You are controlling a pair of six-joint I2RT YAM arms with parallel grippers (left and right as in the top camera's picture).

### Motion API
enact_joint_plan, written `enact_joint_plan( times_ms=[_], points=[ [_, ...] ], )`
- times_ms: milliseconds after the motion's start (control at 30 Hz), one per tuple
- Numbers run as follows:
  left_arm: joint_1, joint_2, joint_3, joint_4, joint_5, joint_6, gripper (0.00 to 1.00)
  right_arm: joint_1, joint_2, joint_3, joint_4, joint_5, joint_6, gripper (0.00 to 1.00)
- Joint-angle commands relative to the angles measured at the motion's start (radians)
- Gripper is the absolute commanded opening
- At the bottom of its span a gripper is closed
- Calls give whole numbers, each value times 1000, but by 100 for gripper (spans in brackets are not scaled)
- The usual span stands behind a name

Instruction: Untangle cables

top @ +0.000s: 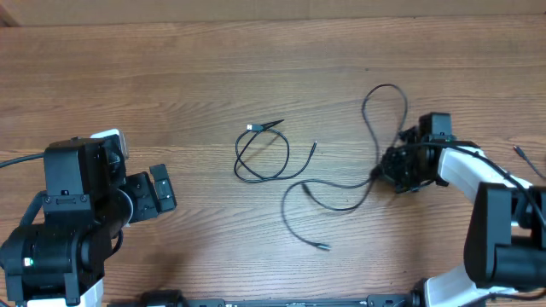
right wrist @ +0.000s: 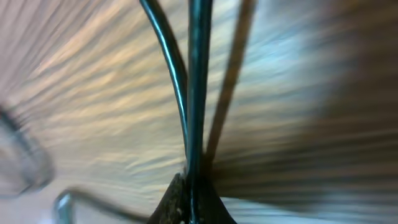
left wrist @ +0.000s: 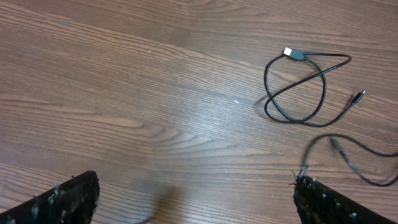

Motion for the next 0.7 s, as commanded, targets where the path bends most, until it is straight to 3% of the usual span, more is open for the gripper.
enact_joint_plan(
  times_ms=[0, 67, 267, 400, 667],
  points=[
    [7, 0, 13, 0, 14, 16, 99, 10, 45, -14, 0, -236, 10, 4],
    [7, 0, 13, 0, 14, 16, 100, 10, 12, 28, -33, -212, 9, 4],
    [7, 0, 13, 0, 14, 16, 100, 10, -188, 206, -324, 225, 49, 4],
    [7, 0, 13, 0, 14, 16, 100, 10, -344, 323, -446, 347, 53, 4],
    [7, -1, 13, 0, 14, 16, 100, 10, -620, 450, -379, 376, 15, 4]
  ],
)
